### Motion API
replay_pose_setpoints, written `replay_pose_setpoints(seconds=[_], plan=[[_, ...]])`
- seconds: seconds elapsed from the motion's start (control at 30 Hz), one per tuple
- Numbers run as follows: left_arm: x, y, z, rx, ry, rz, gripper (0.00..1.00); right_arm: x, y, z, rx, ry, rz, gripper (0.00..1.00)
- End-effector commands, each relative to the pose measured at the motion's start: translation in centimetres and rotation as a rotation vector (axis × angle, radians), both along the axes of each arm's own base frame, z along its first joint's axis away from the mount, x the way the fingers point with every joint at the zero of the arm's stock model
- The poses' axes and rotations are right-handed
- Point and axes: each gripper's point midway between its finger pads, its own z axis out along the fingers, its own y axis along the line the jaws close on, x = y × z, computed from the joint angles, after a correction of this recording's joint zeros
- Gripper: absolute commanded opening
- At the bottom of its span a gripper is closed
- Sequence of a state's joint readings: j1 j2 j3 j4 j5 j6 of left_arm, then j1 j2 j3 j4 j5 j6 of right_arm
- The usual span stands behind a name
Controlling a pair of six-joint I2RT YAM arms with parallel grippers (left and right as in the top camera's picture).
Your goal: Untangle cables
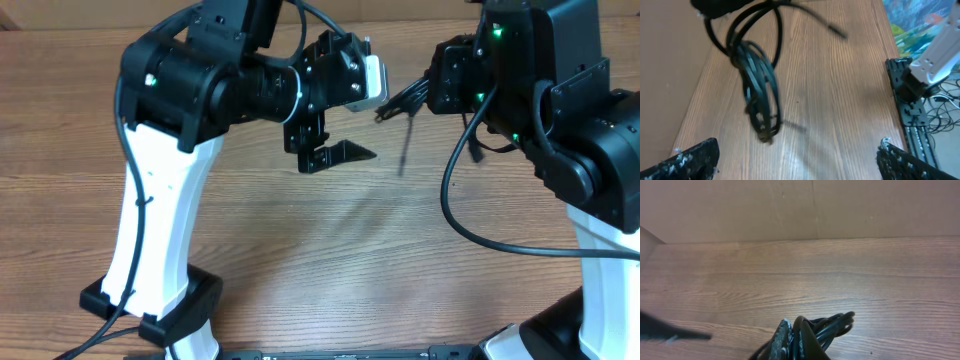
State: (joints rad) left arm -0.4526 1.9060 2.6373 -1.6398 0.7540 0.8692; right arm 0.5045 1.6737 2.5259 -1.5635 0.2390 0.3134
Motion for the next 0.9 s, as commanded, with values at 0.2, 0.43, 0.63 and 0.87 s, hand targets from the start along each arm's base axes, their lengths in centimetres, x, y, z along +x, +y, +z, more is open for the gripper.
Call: replay_pose_setpoints(seconds=[0.2,0.43,0.63,0.87], plan=[[2.4,-2.9,-2.6,-0.083,0.086,-0.117,0.76,-0.5,0.4,0.2,0.015,0.002,0.032,0.04],[6.7,3.5,-4.3,0.09,0.145,0.249,0.04,-0.1,-1.1,0.0,0.007,0.014,-0.01,0.04],[9.2,22.3,-0.1,-0.082,0.303,0.929,0.04,1.4,-5.5,0.1,0.007,0.008,-0.132,0.04],[7.0,22.9,2.9,-0.173,0.269,0.937,0.04,2.1,-8.4,0.1,0.168,0.052,-0.091,0.04]])
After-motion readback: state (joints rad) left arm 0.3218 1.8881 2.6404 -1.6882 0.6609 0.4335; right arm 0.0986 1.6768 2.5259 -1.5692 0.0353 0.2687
